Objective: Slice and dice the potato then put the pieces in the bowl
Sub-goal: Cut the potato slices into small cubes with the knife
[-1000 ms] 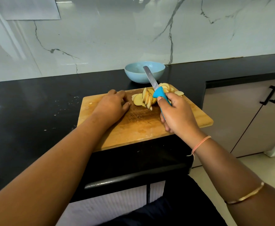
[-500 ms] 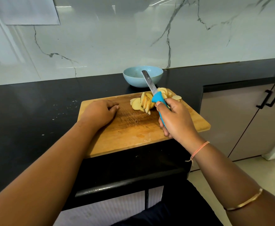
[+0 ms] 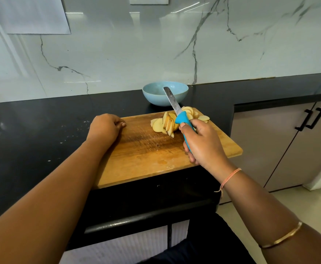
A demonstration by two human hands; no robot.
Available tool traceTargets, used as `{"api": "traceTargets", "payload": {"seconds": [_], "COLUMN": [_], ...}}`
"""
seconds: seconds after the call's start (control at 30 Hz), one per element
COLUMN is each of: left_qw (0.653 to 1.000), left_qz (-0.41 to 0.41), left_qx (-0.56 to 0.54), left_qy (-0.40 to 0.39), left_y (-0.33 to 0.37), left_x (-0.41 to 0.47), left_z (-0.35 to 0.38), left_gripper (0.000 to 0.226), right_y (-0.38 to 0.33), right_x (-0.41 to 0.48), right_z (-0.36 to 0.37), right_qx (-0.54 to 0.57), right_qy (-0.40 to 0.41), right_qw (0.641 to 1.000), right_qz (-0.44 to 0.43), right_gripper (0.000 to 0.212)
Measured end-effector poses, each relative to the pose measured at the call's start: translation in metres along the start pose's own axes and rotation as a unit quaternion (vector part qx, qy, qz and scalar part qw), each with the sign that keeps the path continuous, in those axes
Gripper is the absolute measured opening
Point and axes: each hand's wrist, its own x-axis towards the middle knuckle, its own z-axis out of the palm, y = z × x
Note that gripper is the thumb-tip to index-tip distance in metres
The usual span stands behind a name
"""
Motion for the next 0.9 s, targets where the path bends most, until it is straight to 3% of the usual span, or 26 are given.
{"api": "traceTargets", "payload": {"seconds": [0.13,0.23,0.53,0.67,0.9], "left_qw": [0.997,0.991,0.999,0.992,0.973], "left_qz": [0.038,0.093,0.023,0.001,-0.015], "left_qx": [-0.007,0.003,0.014,-0.122,-0.230], "left_qy": [0.070,0.092,-0.018,-0.011,-0.013], "left_y": [0.013,0.027,0.068,0.071,0.064], "left_x": [-0.007,-0.010,-0.007,-0.010,-0.020], "left_z": [-0.001,0.000,0.032,0.030,0.021], "left_gripper": [0.041,0.031,0.028,0.011,0.016], "right_y": [-0.001,-0.002,-0.003,-0.003,-0.003], "right_x": [-0.001,-0.001,-0.001,-0.001,-0.002], "right_z": [-0.001,-0.002,-0.002,-0.002,-0.003], "right_qx": [0.016,0.032,0.040,0.042,0.047], "right_qy": [-0.002,-0.007,-0.011,-0.012,-0.010], "right_qw": [1.000,0.999,0.999,0.999,0.999], "right_qz": [0.009,0.018,0.024,0.018,0.018], "right_gripper": [0.021,0.020,0.018,0.016,0.018]}}
